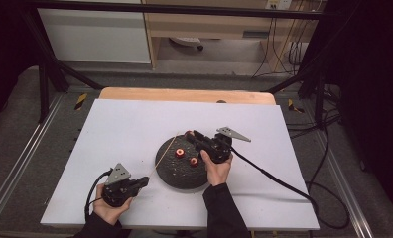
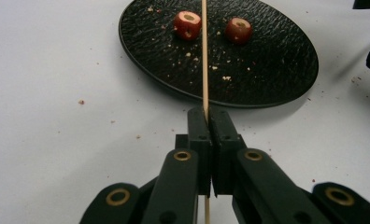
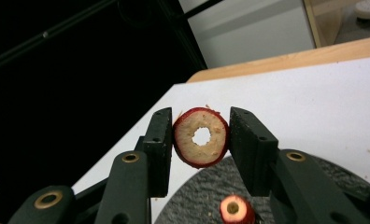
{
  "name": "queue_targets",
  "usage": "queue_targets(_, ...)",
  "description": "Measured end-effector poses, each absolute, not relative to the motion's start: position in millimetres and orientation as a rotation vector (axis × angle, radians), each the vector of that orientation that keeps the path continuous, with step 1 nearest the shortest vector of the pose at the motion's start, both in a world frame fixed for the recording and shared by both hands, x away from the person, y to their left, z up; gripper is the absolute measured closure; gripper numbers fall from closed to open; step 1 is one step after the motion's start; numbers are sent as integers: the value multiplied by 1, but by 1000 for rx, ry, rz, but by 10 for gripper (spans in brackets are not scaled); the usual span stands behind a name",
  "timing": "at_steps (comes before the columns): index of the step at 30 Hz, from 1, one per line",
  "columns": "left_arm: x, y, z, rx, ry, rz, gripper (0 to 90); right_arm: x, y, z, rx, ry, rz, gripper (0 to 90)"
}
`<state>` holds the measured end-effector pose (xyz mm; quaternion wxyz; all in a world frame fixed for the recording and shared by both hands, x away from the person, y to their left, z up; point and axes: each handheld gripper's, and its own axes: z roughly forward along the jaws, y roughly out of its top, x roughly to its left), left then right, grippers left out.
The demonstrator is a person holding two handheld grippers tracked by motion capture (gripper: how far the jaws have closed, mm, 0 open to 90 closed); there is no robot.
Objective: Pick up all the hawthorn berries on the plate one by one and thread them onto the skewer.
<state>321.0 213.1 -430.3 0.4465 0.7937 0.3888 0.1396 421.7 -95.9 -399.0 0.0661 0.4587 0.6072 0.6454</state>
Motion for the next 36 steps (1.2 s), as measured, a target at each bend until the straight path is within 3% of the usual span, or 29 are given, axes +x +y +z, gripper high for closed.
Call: queue_targets(36, 320, 179, -413, 1946, 905, 324, 883, 433, -105, -386, 1312, 1580, 2059, 614)
